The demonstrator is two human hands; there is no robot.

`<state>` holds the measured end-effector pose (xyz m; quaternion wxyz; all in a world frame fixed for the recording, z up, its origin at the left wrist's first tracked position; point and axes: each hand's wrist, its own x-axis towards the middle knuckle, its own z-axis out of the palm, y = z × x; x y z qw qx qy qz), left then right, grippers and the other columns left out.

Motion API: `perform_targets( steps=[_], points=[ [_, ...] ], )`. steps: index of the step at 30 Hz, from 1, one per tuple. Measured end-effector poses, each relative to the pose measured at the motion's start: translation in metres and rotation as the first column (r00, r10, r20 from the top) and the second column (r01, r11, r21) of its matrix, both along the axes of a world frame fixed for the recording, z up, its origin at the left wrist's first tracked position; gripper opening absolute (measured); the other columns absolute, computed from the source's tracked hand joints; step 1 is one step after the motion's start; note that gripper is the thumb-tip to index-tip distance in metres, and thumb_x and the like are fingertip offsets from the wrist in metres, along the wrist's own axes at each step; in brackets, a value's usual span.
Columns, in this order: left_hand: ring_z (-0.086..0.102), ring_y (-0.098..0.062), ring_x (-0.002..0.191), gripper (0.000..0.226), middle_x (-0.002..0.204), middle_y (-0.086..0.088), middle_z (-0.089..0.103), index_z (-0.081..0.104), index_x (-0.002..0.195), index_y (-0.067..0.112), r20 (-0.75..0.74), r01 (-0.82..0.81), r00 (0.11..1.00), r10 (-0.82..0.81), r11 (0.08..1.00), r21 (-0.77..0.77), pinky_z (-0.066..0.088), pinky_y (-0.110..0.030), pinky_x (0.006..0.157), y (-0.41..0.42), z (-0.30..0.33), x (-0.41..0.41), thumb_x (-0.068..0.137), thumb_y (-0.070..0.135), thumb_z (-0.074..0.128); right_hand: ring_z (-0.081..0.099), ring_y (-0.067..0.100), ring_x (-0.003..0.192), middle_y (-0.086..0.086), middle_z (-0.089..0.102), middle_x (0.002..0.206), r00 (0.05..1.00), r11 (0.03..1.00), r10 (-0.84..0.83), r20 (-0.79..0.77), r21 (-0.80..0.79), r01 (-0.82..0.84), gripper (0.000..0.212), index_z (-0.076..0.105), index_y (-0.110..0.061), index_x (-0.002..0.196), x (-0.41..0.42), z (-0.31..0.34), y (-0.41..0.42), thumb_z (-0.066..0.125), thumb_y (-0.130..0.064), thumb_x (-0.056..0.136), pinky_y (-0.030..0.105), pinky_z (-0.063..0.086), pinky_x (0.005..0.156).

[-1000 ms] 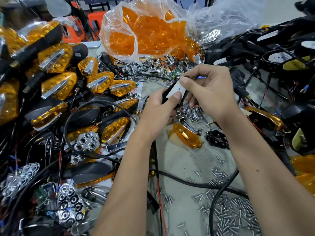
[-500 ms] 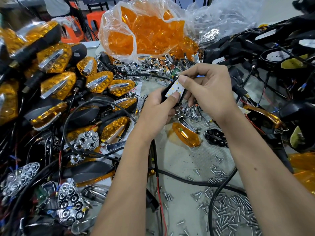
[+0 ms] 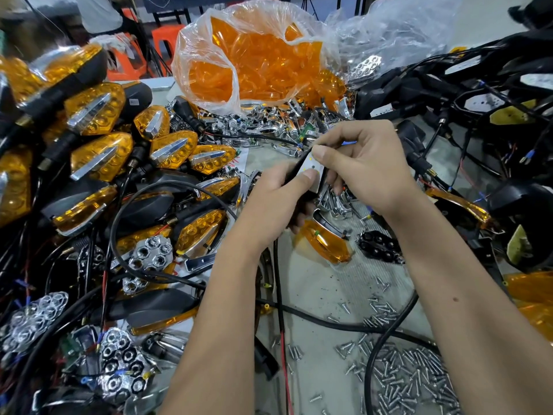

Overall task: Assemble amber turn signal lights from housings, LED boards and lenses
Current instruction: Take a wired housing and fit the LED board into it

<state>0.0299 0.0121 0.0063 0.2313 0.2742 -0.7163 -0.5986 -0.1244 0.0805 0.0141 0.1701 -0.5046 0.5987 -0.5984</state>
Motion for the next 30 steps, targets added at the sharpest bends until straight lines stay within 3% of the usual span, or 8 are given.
perform_targets(
  steps=[4, 8, 10, 13, 20, 23, 27, 30],
  points=[
    [0.06, -0.028, 0.057, 0.015, 0.082, -0.011, 0.061, 0.052, 0.114, 0.007, -0.033, 0.018, 0.999, -0.016, 0.999, 0.045, 0.053, -0.038, 0.053, 0.001, 0.005, 0.002, 0.103, 0.01, 0.042, 0.058, 0.023, 0.042, 0.008, 0.064, 0.053, 0.991, 0.988, 0.128, -0.022, 0.094, -0.126, 0.011, 0.074, -0.006, 0.082, 0.001, -0.001, -0.001, 0.072, -0.002, 0.092, 0.025, 0.046, 0.042],
    [0.059, -0.021, 0.059, 0.021, 0.075, -0.004, 0.067, 0.049, 0.119, 0.014, -0.042, 0.1, 0.994, -0.098, 0.994, 0.036, 0.05, -0.032, 0.05, 0.004, 0.004, 0.003, 0.103, 0.01, 0.036, 0.059, 0.022, 0.038, 0.007, 0.066, 0.051, 0.976, 0.965, 0.22, 0.007, 0.144, -0.218, 0.013, 0.072, -0.003, 0.082, 0.001, -0.002, -0.001, 0.069, 0.001, 0.094, 0.024, 0.047, 0.04],
    [0.056, -0.019, 0.059, 0.021, 0.074, 0.001, 0.066, 0.049, 0.121, 0.015, -0.033, 0.11, 0.993, -0.109, 0.994, 0.023, 0.046, -0.031, 0.05, 0.005, 0.002, 0.002, 0.106, 0.013, 0.035, 0.059, 0.017, 0.038, 0.006, 0.066, 0.051, 0.976, 0.963, 0.215, 0.021, 0.164, -0.215, 0.014, 0.072, -0.003, 0.081, -0.001, -0.002, -0.001, 0.069, 0.003, 0.093, 0.022, 0.046, 0.041],
    [0.052, -0.024, 0.06, 0.023, 0.085, -0.007, 0.063, 0.051, 0.122, 0.015, -0.022, 0.106, 0.994, -0.106, 0.994, 0.002, 0.042, -0.032, 0.051, 0.004, -0.002, -0.001, 0.108, 0.014, 0.034, 0.059, 0.012, 0.042, 0.005, 0.067, 0.053, 0.983, 0.966, 0.179, 0.05, 0.179, -0.185, 0.013, 0.076, -0.003, 0.082, -0.002, -0.003, -0.002, 0.071, 0.003, 0.092, 0.02, 0.047, 0.043],
    [0.046, -0.022, 0.051, 0.022, 0.083, -0.011, 0.06, 0.052, 0.115, 0.009, -0.107, 0.102, 0.99, -0.093, 0.992, 0.078, 0.032, -0.027, 0.045, -0.001, -0.005, -0.002, 0.102, 0.008, 0.034, 0.061, 0.014, 0.05, 0.007, 0.067, 0.06, 0.984, 0.965, 0.165, 0.074, 0.193, -0.176, 0.007, 0.078, 0.0, 0.095, -0.001, 0.001, -0.003, 0.072, 0.003, 0.092, 0.021, 0.05, 0.048],
    [0.046, -0.023, 0.053, 0.024, 0.085, -0.017, 0.058, 0.052, 0.117, 0.009, -0.113, 0.101, 0.99, -0.088, 0.988, 0.116, 0.032, -0.029, 0.048, -0.002, -0.004, -0.002, 0.101, 0.009, 0.034, 0.061, 0.016, 0.048, 0.01, 0.068, 0.06, 0.989, 0.975, 0.138, 0.042, 0.172, -0.144, 0.004, 0.076, 0.002, 0.091, 0.002, 0.004, -0.003, 0.074, 0.006, 0.089, 0.022, 0.049, 0.047],
    [0.042, -0.026, 0.059, 0.05, 0.092, -0.025, 0.051, 0.043, 0.132, -0.004, -0.264, 0.16, 0.961, -0.088, 0.951, 0.263, 0.029, -0.035, 0.051, 0.001, -0.003, -0.003, 0.11, 0.037, 0.027, 0.062, 0.023, 0.047, 0.012, 0.068, 0.06, 0.992, 0.982, 0.124, 0.004, 0.146, -0.123, 0.008, 0.076, -0.002, 0.084, 0.003, 0.01, -0.001, 0.076, 0.005, 0.087, 0.024, 0.05, 0.046],
    [0.056, -0.032, 0.061, 0.071, 0.094, -0.029, 0.062, 0.043, 0.134, 0.011, -0.246, 0.085, 0.969, -0.007, 0.948, 0.305, 0.044, -0.034, 0.051, -0.002, -0.004, 0.001, 0.099, 0.07, 0.025, 0.063, 0.024, 0.048, 0.013, 0.068, 0.06, 0.994, 0.984, 0.112, -0.003, 0.139, -0.11, 0.007, 0.076, -0.004, 0.086, 0.0, 0.011, 0.0, 0.076, 0.003, 0.088, 0.026, 0.052, 0.048]
  ],
)
